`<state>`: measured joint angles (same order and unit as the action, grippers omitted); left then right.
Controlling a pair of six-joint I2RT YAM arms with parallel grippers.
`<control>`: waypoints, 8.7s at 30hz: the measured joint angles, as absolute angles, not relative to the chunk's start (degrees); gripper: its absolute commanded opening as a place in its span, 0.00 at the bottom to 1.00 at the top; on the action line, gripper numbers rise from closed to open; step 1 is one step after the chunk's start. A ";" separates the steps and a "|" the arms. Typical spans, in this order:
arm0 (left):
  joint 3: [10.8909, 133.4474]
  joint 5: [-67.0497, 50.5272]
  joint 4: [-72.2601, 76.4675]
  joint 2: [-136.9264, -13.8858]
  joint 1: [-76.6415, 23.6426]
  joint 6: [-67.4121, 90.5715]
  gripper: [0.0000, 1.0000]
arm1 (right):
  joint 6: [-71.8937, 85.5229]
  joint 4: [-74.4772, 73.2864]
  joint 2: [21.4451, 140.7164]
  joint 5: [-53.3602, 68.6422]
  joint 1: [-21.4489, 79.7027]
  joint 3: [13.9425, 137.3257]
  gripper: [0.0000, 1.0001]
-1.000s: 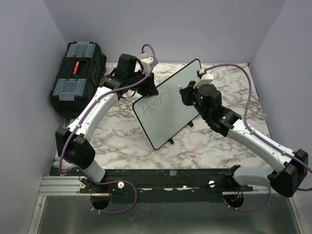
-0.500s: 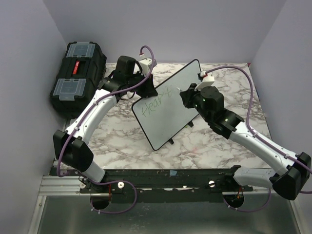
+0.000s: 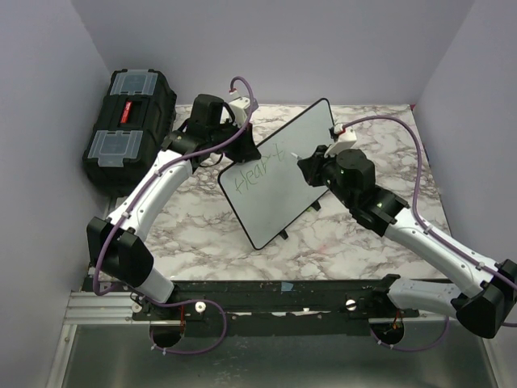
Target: Write a sentence on the whiteboard
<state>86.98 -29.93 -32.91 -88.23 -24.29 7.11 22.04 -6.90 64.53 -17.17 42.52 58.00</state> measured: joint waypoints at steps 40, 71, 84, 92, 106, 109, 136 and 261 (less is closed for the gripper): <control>90.04 -27.05 -35.70 -89.62 -24.45 4.84 0.00 | 22.72 -10.76 57.45 -6.81 42.52 52.66 0.01; 84.25 -26.63 -27.11 -88.14 -23.59 8.21 0.00 | 16.45 -0.97 67.61 -4.54 57.21 48.60 0.01; 83.09 -26.63 -25.63 -87.74 -23.31 8.27 0.00 | 15.94 3.44 73.63 -8.88 59.70 53.45 0.01; 82.67 -26.65 -25.15 -87.66 -23.07 8.25 0.00 | 15.35 4.25 76.62 -11.57 60.75 54.28 0.01; 82.50 -26.70 -24.95 -87.66 -22.92 8.23 0.00 | 16.05 4.62 76.84 -13.02 60.82 53.54 0.01; 82.46 -26.72 -24.93 -87.66 -22.81 8.23 0.00 | 16.88 4.80 76.44 -13.04 60.82 51.86 0.01; 82.37 -26.81 -24.91 -87.66 -22.61 8.21 0.00 | 18.50 4.19 76.25 -15.05 61.58 50.54 0.01; 82.37 -27.09 -24.75 -87.85 -22.46 8.40 0.00 | 25.69 9.43 74.94 -23.59 61.82 45.78 0.01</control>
